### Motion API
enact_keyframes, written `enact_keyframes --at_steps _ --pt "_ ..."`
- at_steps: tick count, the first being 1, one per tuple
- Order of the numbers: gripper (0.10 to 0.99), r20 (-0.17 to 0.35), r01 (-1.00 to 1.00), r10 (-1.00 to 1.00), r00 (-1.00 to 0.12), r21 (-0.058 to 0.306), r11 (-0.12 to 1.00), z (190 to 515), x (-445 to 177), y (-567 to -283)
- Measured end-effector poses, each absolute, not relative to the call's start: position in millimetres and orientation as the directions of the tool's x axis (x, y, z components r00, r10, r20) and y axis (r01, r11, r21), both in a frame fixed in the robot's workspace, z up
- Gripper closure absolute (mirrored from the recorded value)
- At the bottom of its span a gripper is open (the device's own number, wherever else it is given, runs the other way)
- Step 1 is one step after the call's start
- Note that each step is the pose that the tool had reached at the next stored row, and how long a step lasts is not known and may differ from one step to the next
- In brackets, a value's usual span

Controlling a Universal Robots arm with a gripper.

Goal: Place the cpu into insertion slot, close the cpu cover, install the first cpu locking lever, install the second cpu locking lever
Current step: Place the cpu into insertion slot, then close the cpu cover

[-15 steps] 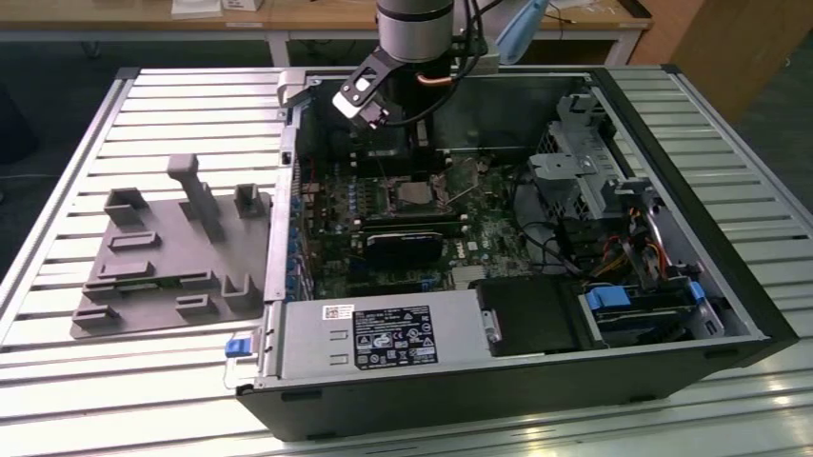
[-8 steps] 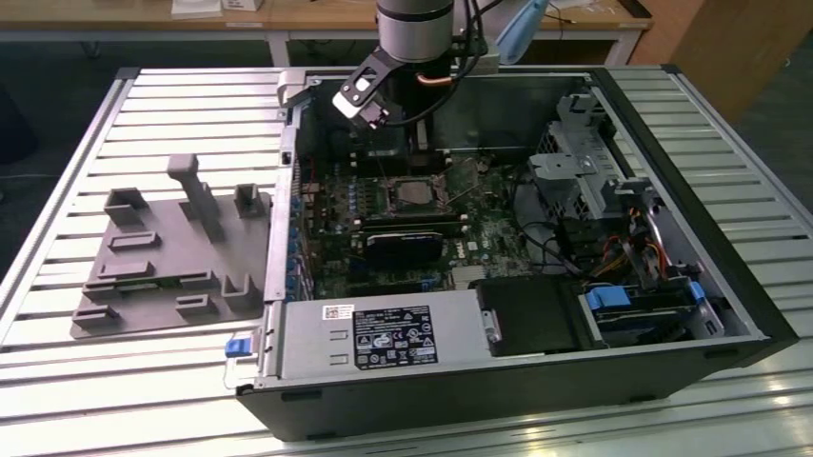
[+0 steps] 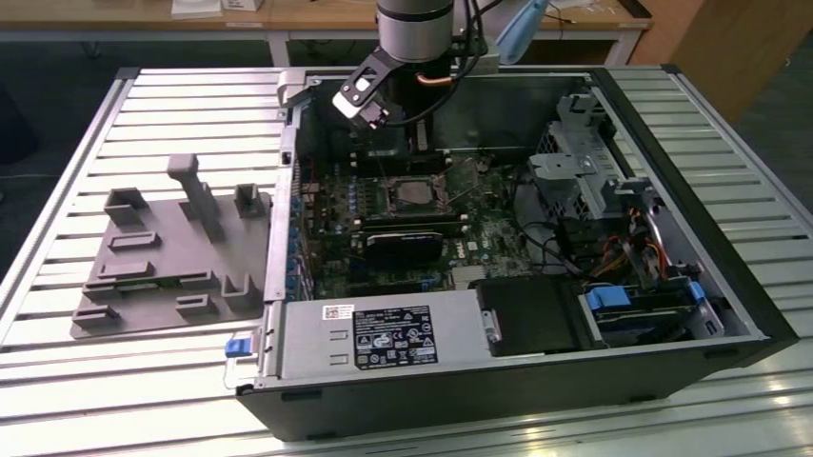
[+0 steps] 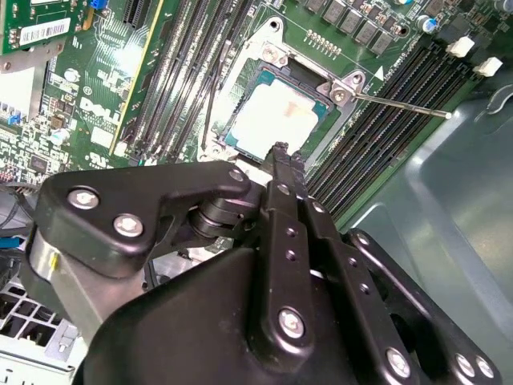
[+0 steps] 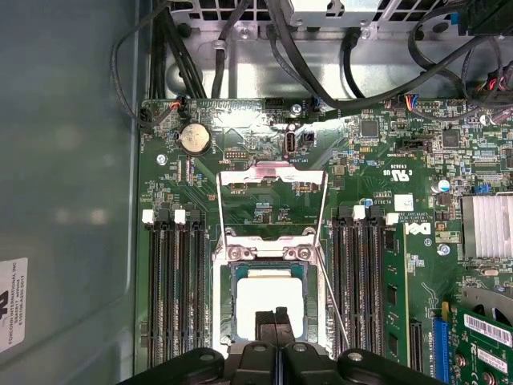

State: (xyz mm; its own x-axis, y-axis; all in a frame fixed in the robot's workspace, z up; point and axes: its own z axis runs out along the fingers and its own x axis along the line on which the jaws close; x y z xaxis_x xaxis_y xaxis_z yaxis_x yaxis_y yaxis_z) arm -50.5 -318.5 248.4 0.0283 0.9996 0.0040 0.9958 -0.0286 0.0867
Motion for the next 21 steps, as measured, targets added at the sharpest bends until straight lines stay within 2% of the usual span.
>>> enact_keyframes --at_steps 21 --pt "0.984 0.004 0.996 1.000 0.028 0.087 -0.029 253.8 -47.4 -318.5"
